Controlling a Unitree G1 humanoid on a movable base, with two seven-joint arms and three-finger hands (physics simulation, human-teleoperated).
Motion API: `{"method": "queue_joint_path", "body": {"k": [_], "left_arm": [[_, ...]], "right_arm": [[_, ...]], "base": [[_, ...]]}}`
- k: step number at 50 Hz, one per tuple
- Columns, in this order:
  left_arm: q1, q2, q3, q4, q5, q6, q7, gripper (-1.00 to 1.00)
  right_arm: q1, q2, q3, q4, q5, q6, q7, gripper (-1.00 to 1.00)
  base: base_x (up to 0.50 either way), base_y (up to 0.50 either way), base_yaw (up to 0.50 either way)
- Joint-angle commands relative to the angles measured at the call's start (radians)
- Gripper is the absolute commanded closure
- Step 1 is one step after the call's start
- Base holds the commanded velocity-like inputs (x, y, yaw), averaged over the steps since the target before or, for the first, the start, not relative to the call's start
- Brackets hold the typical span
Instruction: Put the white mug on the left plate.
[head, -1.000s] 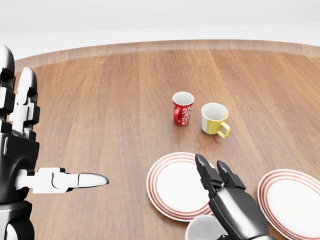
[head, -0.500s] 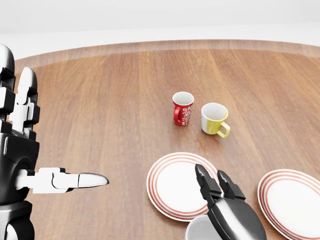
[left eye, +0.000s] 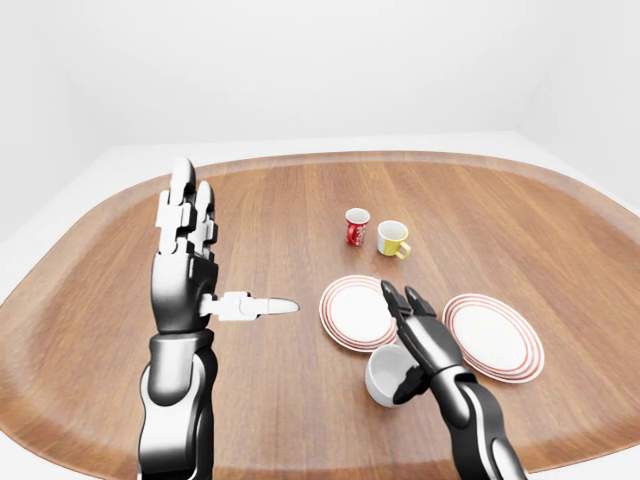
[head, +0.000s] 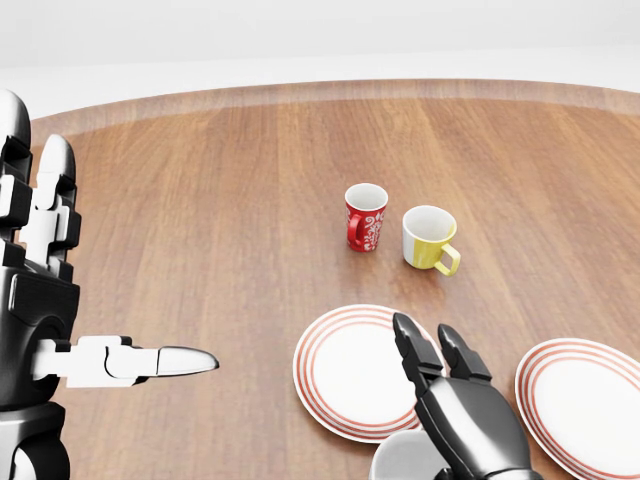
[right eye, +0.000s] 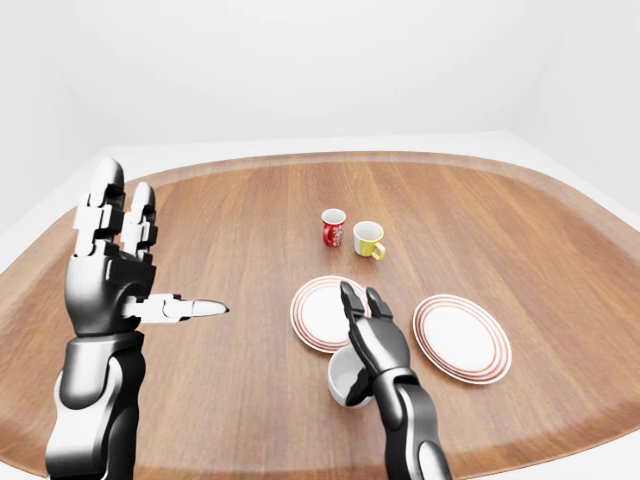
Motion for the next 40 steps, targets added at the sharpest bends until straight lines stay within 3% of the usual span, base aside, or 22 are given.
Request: {"method": "queue_joint_path", "body": {"k": [1,40], "left_arm": [[0.001,0.000,-0.001,-0.002,0.000,0.000,-0.001,-1.00],[-0.004,0.001,0.001,-0.007,-0.001,0.000,-0.002,-1.00]], "right_arm": [[-0.023,0.007,0.002,0.018,-0.016,0.000,0.004,-1.00],[0.002,0.000,0.044,0.050,0.002,-0.001,-0.005,-1.00]], "base": [[0.00,0.00,0.00],[0.00,0.00,0.00]]}}
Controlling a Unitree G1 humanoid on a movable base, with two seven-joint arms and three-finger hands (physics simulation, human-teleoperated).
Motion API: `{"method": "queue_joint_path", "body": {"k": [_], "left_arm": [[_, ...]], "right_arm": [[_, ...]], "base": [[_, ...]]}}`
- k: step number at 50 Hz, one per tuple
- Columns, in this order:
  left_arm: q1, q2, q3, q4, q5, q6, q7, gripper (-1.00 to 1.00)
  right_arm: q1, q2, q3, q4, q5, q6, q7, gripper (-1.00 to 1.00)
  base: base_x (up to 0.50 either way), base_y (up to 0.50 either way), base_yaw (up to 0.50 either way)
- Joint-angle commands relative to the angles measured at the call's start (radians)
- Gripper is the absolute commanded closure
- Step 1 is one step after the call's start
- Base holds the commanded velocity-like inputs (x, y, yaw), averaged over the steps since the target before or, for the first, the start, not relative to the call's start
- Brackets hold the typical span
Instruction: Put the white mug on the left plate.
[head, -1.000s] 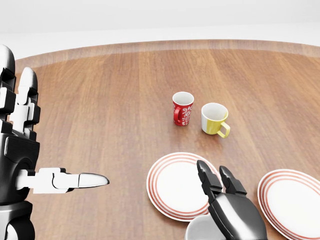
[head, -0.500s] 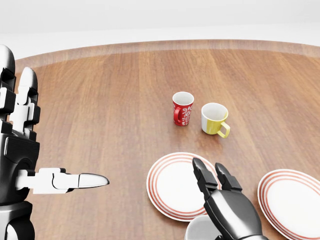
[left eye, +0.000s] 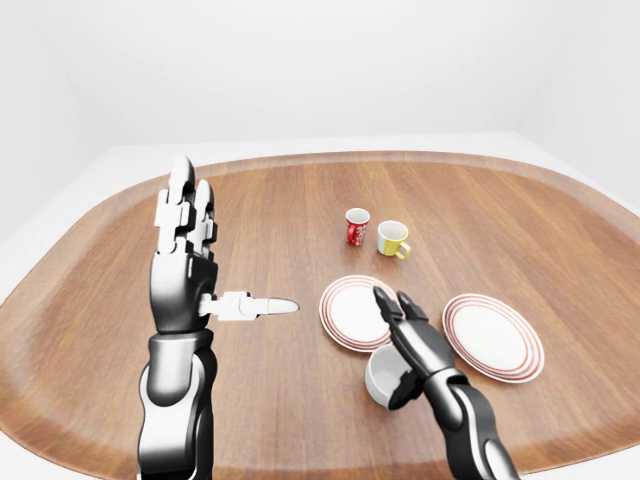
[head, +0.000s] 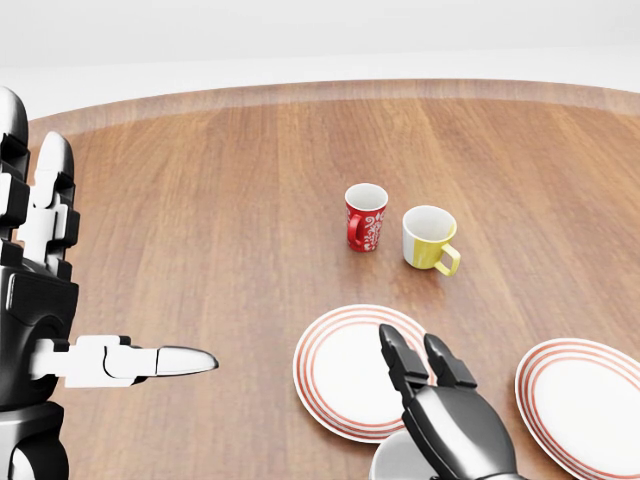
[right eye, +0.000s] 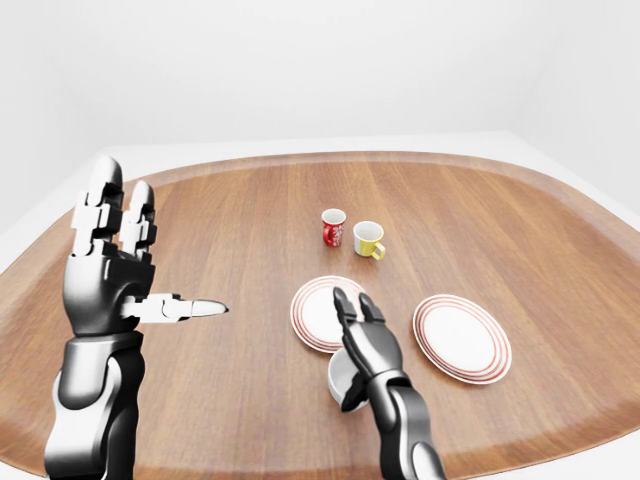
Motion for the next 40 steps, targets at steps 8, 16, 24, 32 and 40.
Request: {"method": "queue_joint_path", "body": {"k": [8,16,24,32,40], "left_arm": [[-0.004,0.001,0.001,0.000,0.000,0.000,0.000,-1.00],[-0.003,0.001,0.003,0.002,-0.001,0.000,-0.001,-1.00],[0.000,0.000,0.001,0.001,0.000,0.000,0.000,-1.00],[0.002,0.000,0.000,0.008,0.001,0.000,-0.001,-1.00],[0.001,0.000,0.000,0.008,0.001,0.000,0.000,-1.00]], "right_arm": [[-0.009,-0.005,0.009,0.044,0.005,-0.005,-0.014,-1.00],[-0.007,-0.005,0.017,0.063,0.003,-0.011,-0.025,-1.00],[-0.005,-0.011,0.018,0.082,-0.013,-0.014,-0.028,-1.00],[-0.016,-0.010,0.020,0.080,-0.036,-0.001,0.025,-1.00],[-0.012,-0.011,0.023,0.082,-0.040,0.000,0.046,-1.00]], "base": [[0.00,0.00,0.00],[0.00,0.00,0.00],[0.00,0.00,0.00],[0.00,0.00,0.00],[0.00,0.00,0.00]]}}
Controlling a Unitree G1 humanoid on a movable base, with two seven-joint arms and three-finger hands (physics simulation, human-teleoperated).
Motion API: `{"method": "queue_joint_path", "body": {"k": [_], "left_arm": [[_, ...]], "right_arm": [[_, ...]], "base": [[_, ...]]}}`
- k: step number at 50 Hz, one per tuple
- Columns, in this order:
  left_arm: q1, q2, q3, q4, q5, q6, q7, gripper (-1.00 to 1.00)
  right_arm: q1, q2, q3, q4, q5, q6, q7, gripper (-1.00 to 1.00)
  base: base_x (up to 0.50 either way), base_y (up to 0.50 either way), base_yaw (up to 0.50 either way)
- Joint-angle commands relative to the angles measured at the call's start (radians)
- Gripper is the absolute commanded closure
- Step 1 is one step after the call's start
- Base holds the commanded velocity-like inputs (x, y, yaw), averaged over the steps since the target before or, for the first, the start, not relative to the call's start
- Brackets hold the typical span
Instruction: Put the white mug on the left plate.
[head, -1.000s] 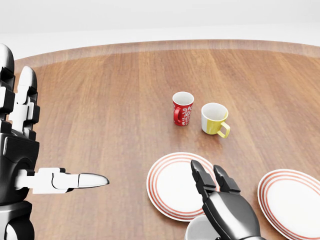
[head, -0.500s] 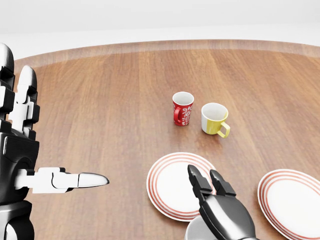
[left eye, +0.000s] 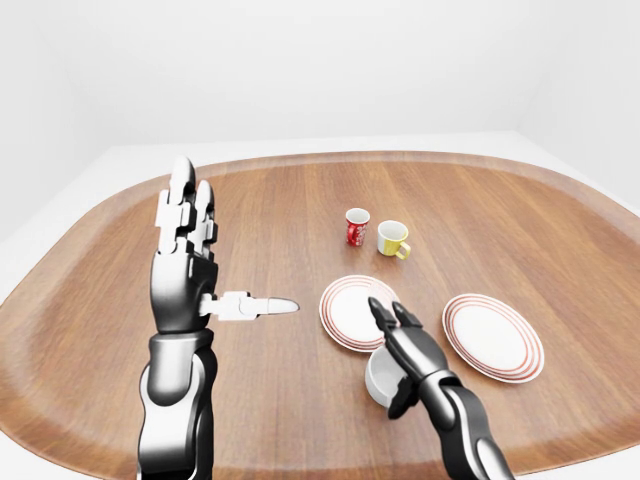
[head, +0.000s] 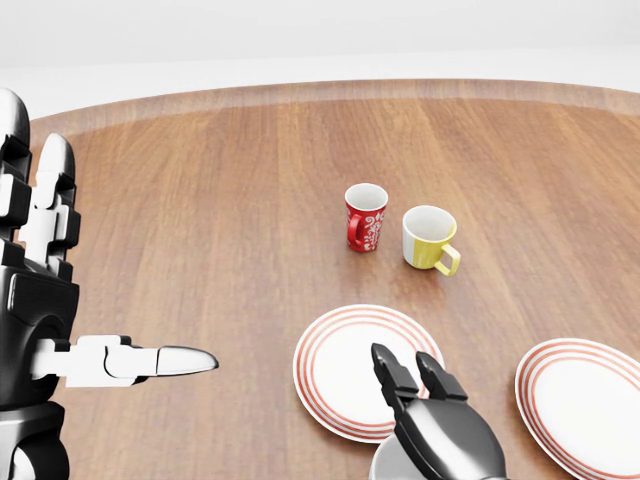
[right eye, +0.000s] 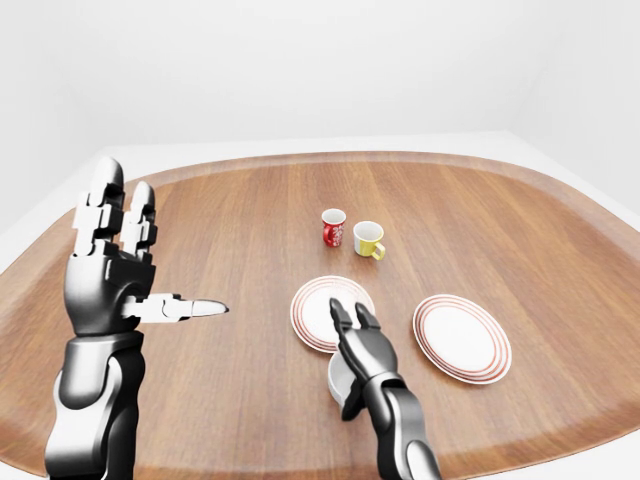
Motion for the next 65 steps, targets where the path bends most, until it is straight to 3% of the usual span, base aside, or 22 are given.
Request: {"method": "queue_joint_path", "body": {"k": [1,33,60,63,64,65], "left_arm": [[0.001,0.000,0.000,0.004,0.000,0.000,0.000,-1.00],[0.003,-0.001,-0.004,-0.008,0.002,0.000,0.000,-1.00],[-0.002,0.000,0.000,-0.005,0.001,0.000,0.001,-1.00],[0.001,0.000,-0.001,-0.002,0.001,0.000,0.000,-1.00],[0.001,-0.001,-0.001,-0.001,0.001,0.000,0.000,-1.00],[-0.002,0.000,0.000,-0.002,0.001,0.000,0.000,-1.00]], "right_arm": [[-0.002,-0.001,0.003,0.006,-0.013,0.004,0.031,-1.00],[-0.045,0.004,-0.007,0.093,0.003,0.004,0.025,-1.00],[-0.046,-0.008,-0.004,0.165,-0.003,-0.035,-0.005,-1.00],[-0.044,-0.008,-0.004,0.161,-0.004,-0.038,-0.001,-0.41],[-0.044,-0.007,-0.004,0.161,-0.004,-0.039,-0.002,0.47],[-0.041,-0.008,-0.002,0.159,-0.006,-0.042,-0.003,0.72]], "base": [[0.00,0.00,0.00],[0.00,0.00,0.00],[0.00,0.00,0.00],[0.00,0.00,0.00],[0.00,0.00,0.00],[0.00,0.00,0.00]]}}
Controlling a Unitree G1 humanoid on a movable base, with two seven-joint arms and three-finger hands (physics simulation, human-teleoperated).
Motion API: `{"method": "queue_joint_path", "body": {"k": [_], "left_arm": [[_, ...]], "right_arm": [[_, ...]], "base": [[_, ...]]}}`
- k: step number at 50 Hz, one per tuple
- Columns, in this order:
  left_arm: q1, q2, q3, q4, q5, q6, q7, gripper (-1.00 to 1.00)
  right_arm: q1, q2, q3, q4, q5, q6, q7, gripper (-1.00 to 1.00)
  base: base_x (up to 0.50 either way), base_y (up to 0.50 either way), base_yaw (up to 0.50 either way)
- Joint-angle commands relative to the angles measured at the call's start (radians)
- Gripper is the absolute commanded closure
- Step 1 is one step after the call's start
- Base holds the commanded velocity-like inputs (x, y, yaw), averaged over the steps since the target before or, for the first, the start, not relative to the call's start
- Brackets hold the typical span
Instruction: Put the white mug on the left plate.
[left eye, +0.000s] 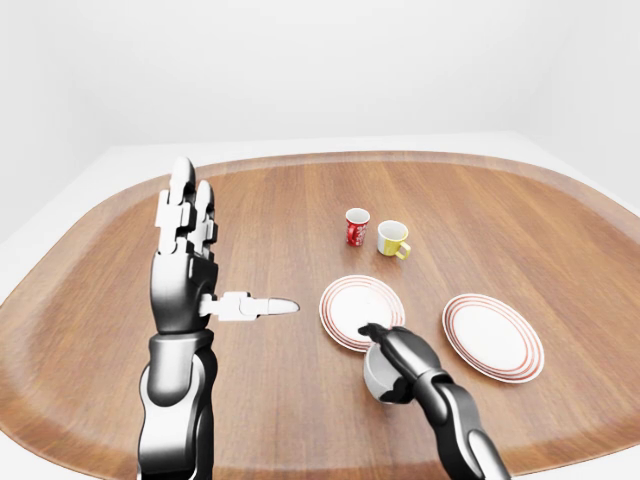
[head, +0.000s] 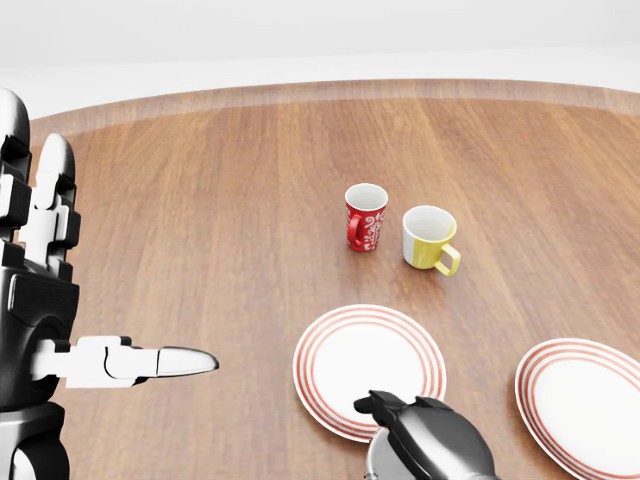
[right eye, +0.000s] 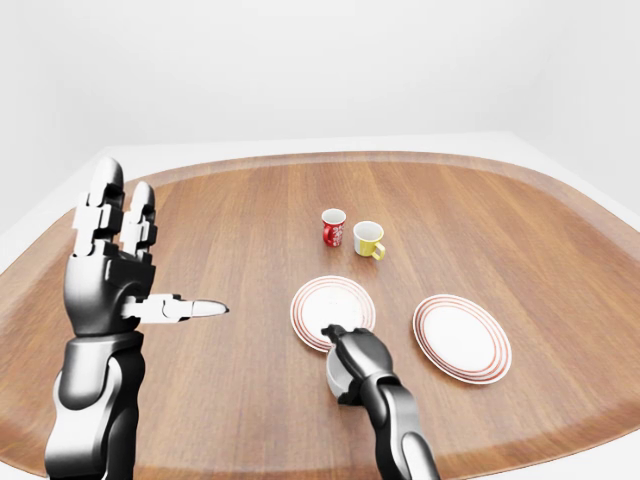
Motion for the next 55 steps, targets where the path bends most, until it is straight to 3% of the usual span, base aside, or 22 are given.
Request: {"method": "queue_joint_path", "body": {"k": [1,19,25,27,37,55], "left_arm": [[-0.004,0.001,0.002,0.002,-0.002,0.000,0.000,-1.00],[-0.006,0.002,0.004,0.000,-0.001,0.000,0.001,-1.00],[0.000,0.001,0.002,0.004,0.000,0.000,-0.001,-1.00],[0.000,0.001,0.001,0.002,0.001,0.000,0.000,-1.00],[0.001,0.000,0.000,0.004,0.002,0.000,-0.001,-1.00],[-0.002,0.001,0.001,0.005,0.003,0.000,-0.001,-1.00]], "right_arm": [[0.007,-0.003,0.004,0.024,-0.007,-0.017,-0.019,1.00],[0.026,0.000,0.007,-0.054,0.010,-0.024,0.033,1.00],[0.048,0.009,0.013,-0.193,0.067,-0.005,0.141,1.00],[0.052,0.022,0.017,-0.260,0.109,0.032,0.219,1.00],[0.003,0.027,0.016,-0.386,0.165,0.032,0.339,1.00],[-0.174,0.045,-0.030,-0.469,0.200,0.032,0.345,1.00]], "base": [[0.00,0.00,0.00],[0.00,0.00,0.00],[0.00,0.00,0.00],[0.00,0.00,0.00],[0.00,0.00,0.00],[0.00,0.00,0.00]]}}
